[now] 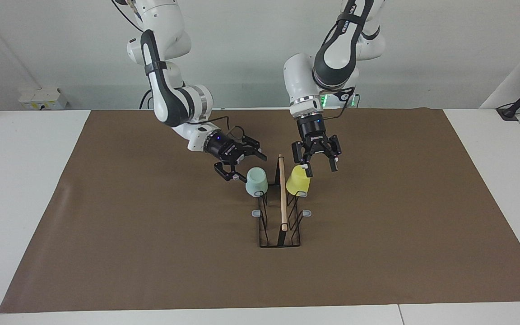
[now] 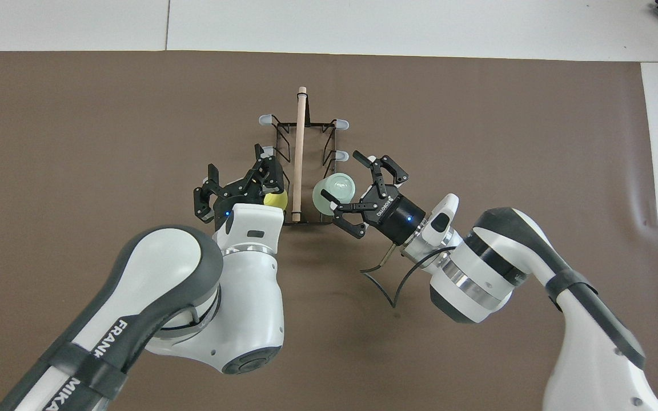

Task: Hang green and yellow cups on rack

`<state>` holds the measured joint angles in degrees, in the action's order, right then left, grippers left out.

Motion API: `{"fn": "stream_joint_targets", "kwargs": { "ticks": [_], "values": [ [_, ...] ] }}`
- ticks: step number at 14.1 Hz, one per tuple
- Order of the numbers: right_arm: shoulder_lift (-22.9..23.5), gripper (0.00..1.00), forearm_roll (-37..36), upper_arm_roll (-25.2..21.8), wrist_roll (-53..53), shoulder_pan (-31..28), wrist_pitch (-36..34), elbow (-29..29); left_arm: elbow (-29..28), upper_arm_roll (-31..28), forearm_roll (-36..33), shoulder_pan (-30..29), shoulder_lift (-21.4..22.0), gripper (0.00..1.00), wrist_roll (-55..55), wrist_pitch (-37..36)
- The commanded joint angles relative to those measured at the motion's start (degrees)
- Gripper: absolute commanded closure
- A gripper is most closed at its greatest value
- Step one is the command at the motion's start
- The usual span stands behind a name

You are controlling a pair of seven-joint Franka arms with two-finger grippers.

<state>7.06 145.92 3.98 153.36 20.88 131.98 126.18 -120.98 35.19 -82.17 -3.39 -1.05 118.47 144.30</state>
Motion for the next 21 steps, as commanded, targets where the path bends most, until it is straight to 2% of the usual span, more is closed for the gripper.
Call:
{"fn": "stream_joint_targets", "kwargs": {
  "ticks": [1,3,4,8,9,12,15,17,19,21],
  "values": [
    [-1.3,0.01,1.3,0.4,-1.6,-0.1,2.2,-0.8,3.8,-2.0,6.6,-0.3,-1.1,0.06,-8.9,1.2],
    [-1.6,0.01,-2.8,0.3,-2.7,-0.7,3.8,-2.2,5.9,-4.0,11.7,-0.3,-1.1,0.06,-15.7,1.7],
    [-2.1,0.01,-7.4,0.3,-4.3,-2.1,5.2,-3.0,6.6,-5.5,15.0,-0.3,-1.0,0.06,-19.6,2.6],
    [-4.3,0.0,-34.0,0.3,-17.5,-6.8,10.6,-5.5,9.8,-8.8,28.1,-0.3,-1.0,0.06,-35.3,3.1],
    [-4.7,0.0,-39.4,0.2,-20.1,-7.7,11.1,-5.6,10.2,-9.8,31.6,-0.3,-1.0,0.02,-40.5,3.2],
    [-5.3,0.0,-51.0,0.3,-23.1,-11.3,10.5,-5.6,11.8,-12.5,42.9,-0.2,-1.0,0.01,-55.3,3.1],
    [-5.2,0.0,-58.3,0.2,-23.5,-12.7,10.4,-5.6,11.8,-15.7,54.4,0.0,-0.3,0.02,-69.7,2.6],
    [-5.0,0.0,-64.9,0.2,-24.0,-14.7,10.3,-6.4,11.8,-16.8,59.0,-0.1,-0.2,0.01,-75.9,2.0],
    [-4.9,0.0,-74.8,0.2,-25.5,-17.9,7.6,-8.4,11.9,-18.4,63.7,0.0,0.2,0.01,-82.4,0.8],
    [-5.4,0.0,-81.7,0.1,-32.8,-19.7,4.8,-9.2,13.4,-20.7,69.7,0.2,0.4,0.01,-91.3,-2.7]
  ]
}}
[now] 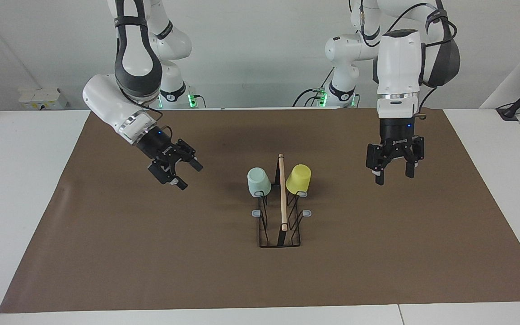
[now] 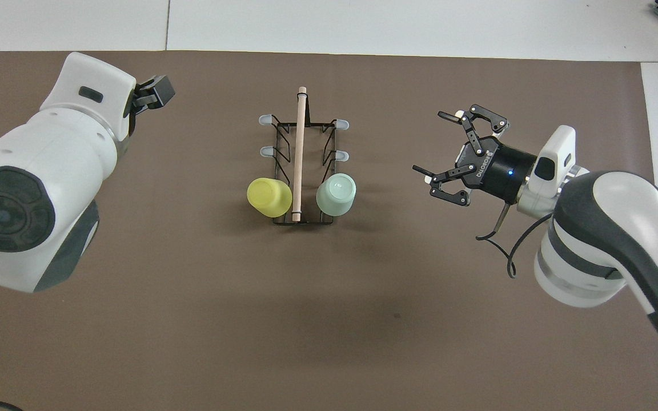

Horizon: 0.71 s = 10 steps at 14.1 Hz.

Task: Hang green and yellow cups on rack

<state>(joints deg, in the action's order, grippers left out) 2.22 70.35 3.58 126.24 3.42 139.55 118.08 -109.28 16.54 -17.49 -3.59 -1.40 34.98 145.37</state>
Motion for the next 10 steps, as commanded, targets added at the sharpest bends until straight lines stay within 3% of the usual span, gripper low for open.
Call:
{"fn": "stream_joint_targets", "kwargs": {
  "ticks": [1,7,10],
  "values": [
    [-0.8,0.0,-10.2,0.5,-10.0,-2.5,-3.3,-1.8,2.6,-2.9,8.3,0.5,1.0,0.01,-12.6,-6.1],
    [-0.9,0.0,-32.8,0.5,-45.9,-4.2,-5.6,-4.9,9.3,-9.5,17.9,0.7,1.0,0.02,-34.6,-22.0],
    [-1.3,0.0,-41.9,0.0,-58.0,-6.8,-17.0,-7.5,13.8,-13.2,19.5,3.0,0.5,0.01,-41.1,-32.2]
  ]
}}
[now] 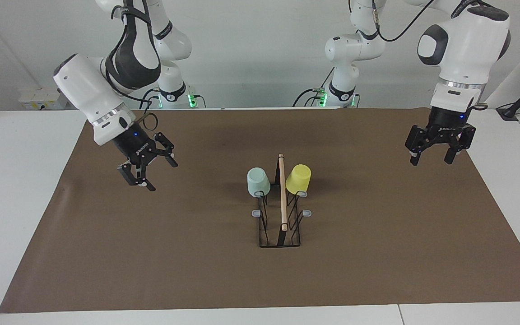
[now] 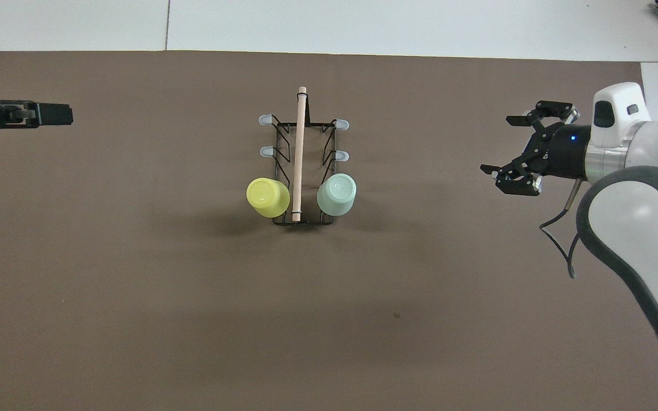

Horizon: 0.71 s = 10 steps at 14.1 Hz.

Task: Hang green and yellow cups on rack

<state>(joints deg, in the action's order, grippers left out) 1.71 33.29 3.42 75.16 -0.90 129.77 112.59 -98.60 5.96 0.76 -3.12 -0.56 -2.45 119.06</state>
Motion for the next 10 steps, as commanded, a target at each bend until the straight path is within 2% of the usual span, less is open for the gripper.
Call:
{"fn": "stream_joint_targets", "kwargs": {
  "ticks": [1,5,8,10],
  "values": [
    [-1.0,0.0,-8.6,0.2,-11.0,-3.1,-11.4,-3.2,3.7,-3.5,1.3,3.4,-0.4,0.0,-3.8,-7.6],
    [-3.1,0.0,-20.5,0.2,-26.4,-4.9,-24.5,-5.8,4.6,-4.5,1.4,4.0,-0.2,0.0,-7.6,-14.1],
    [-5.1,0.0,-21.2,0.1,-37.4,-5.3,-31.8,-6.2,4.6,-5.8,1.4,4.9,0.1,0.0,-9.8,-17.8],
    [-6.6,0.0,-21.7,0.1,-49.7,-5.3,-36.3,-6.9,4.6,-9.0,1.3,7.1,0.3,0.0,-9.8,-20.1]
  ]
}}
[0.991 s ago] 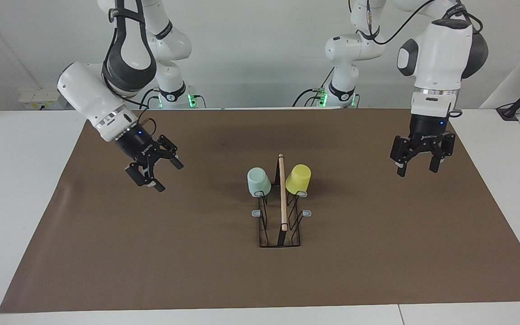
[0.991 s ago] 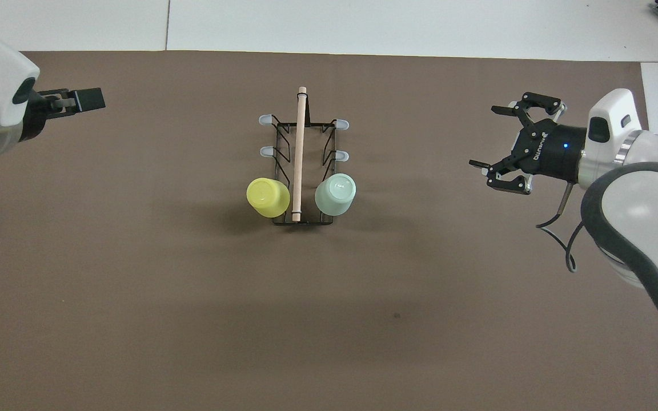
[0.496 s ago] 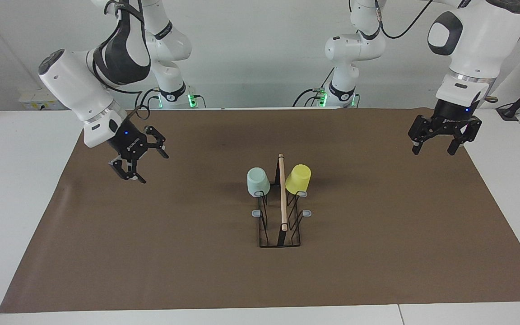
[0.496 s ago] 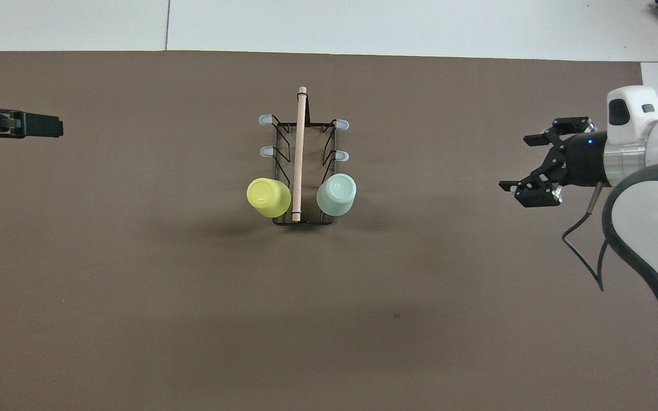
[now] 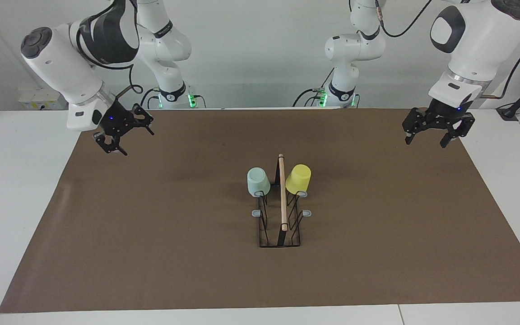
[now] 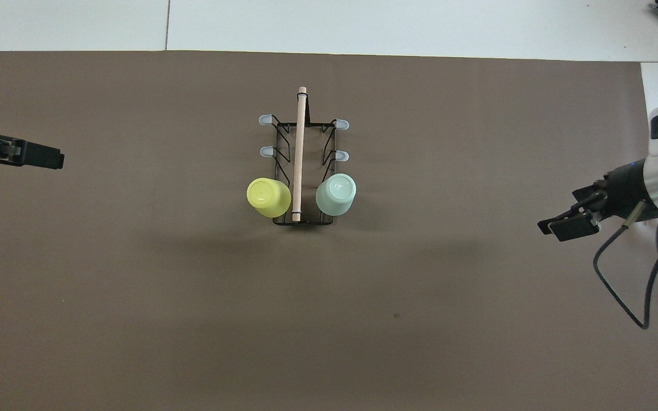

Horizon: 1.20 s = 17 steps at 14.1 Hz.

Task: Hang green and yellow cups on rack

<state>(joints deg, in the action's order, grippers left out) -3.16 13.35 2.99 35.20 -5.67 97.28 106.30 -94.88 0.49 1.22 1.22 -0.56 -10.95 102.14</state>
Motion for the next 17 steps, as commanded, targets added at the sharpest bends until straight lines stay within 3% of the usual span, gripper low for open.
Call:
{"fn": "stream_joint_targets", "kwargs": {
  "ticks": [1,5,8,13,17],
  "values": [
    [-2.4,0.0,-2.0,0.5,-14.4,-0.6,-5.7,-0.9,0.5,-3.8,0.8,2.9,0.8,0.0,-1.3,-3.4],
    [-4.8,0.0,-4.6,0.5,-17.6,-1.3,-13.5,-5.0,-0.8,-4.0,0.7,2.9,1.6,0.0,-1.2,-4.3],
    [-7.2,0.0,-4.9,0.7,-17.8,-1.2,-13.4,-5.5,-1.1,-4.0,0.7,2.3,2.1,0.0,-1.2,-7.2],
    [-7.2,0.0,-6.4,0.7,-22.9,-0.8,-17.7,-8.4,-1.4,-4.1,0.4,3.0,2.3,0.0,-0.8,-7.4],
    [-6.5,0.0,-6.7,1.0,-24.0,-0.8,-16.9,-10.0,-0.4,-4.1,-1.1,3.7,2.0,0.0,-0.7,-8.3]
  ]
}}
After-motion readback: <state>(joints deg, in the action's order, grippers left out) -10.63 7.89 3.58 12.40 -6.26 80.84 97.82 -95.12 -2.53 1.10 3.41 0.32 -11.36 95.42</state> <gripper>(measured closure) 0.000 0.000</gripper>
